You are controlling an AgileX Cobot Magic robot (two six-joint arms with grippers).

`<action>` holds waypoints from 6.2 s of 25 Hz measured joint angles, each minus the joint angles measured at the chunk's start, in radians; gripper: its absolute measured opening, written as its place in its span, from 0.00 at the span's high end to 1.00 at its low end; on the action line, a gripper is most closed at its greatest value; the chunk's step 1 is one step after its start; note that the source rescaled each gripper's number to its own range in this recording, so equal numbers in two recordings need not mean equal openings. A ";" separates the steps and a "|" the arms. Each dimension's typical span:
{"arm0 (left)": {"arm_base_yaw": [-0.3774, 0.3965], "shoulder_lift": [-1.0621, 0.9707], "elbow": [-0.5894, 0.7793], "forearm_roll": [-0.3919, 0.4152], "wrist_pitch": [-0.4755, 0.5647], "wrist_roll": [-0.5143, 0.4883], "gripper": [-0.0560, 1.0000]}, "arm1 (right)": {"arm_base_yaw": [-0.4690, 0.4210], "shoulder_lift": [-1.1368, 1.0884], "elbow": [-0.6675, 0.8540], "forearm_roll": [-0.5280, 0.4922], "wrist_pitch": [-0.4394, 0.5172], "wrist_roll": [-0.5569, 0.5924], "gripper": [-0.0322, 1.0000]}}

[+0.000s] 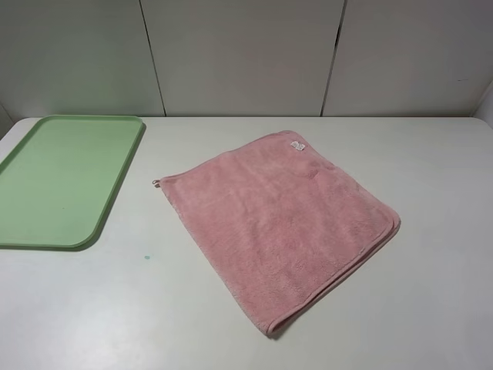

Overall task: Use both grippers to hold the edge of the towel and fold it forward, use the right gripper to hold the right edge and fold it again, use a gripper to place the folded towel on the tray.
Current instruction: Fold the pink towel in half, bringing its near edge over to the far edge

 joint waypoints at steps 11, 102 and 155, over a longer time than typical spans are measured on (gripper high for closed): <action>-0.056 0.459 -0.253 -0.001 -0.009 0.135 0.01 | 0.000 0.509 -0.206 0.003 -0.004 0.135 0.00; -1.045 1.729 -0.509 -0.045 -0.374 0.168 0.01 | 0.000 1.853 -0.407 0.234 -0.322 0.597 0.00; -1.045 1.736 -0.581 -0.047 -0.434 0.186 0.01 | 0.003 1.898 -0.408 0.271 -0.436 0.601 0.97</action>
